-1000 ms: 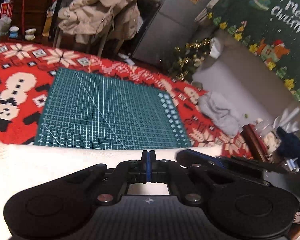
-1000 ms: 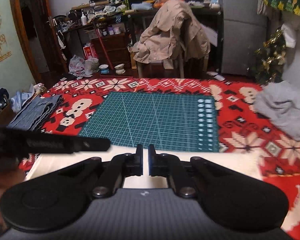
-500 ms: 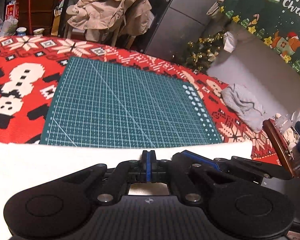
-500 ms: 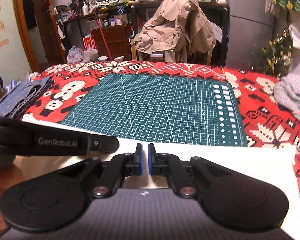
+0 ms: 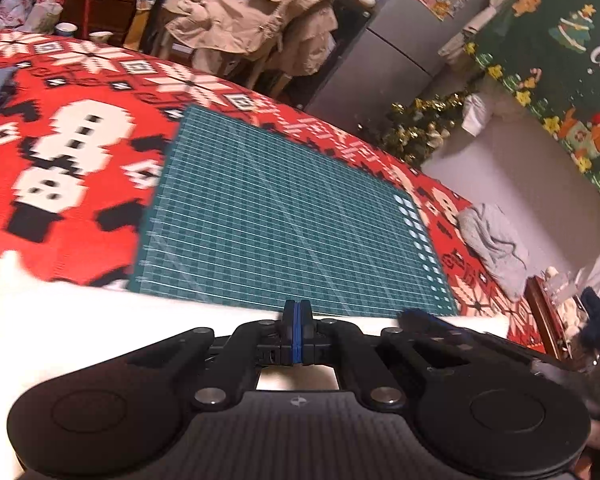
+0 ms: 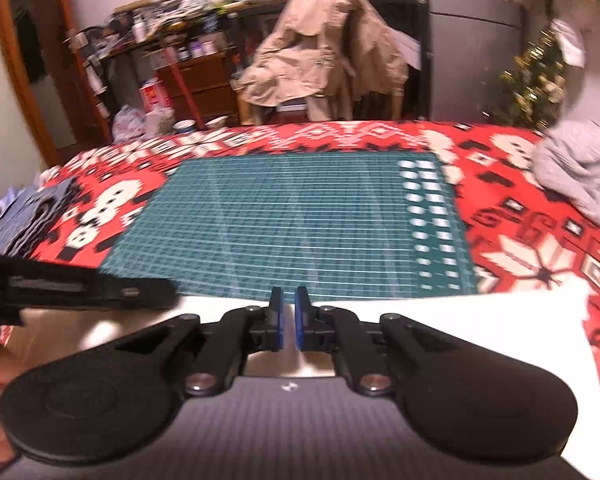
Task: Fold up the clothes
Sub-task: 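Close both grippers and lift them away from the cream vest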
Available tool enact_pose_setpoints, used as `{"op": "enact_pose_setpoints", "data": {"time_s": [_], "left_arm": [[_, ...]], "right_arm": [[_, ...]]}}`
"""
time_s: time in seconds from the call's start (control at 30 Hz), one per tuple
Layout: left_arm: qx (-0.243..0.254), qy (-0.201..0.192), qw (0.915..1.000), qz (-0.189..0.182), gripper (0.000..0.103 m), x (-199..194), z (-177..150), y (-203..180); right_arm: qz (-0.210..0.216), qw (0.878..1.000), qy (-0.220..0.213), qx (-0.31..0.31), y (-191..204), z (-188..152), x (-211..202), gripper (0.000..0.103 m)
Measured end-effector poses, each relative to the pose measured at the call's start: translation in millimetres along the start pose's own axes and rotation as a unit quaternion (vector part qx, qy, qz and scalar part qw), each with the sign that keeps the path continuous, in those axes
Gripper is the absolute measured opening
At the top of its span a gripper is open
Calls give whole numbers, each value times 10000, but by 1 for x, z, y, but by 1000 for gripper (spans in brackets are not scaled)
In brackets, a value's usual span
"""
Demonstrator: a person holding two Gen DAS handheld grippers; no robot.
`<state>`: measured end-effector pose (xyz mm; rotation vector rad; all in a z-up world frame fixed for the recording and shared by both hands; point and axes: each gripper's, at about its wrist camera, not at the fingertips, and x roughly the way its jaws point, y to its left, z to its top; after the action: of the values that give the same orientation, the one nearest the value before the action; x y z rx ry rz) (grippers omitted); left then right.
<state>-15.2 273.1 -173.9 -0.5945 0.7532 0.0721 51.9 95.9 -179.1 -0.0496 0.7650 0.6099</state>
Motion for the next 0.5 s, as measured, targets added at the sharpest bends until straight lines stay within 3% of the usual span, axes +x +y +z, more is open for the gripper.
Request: {"op": "enact_pose_setpoints", "data": {"time_s": [0.27,0.5], "left_arm": [[-146,-139,9995,223,1,-21,5,29],[-246,-291,9982,464,1,-37,8,49]], "right_arm": [[-311,9925,-40,1181,-68,4,-11,2],[-667,9825,-152,1733,-122,4,-22,0]]}}
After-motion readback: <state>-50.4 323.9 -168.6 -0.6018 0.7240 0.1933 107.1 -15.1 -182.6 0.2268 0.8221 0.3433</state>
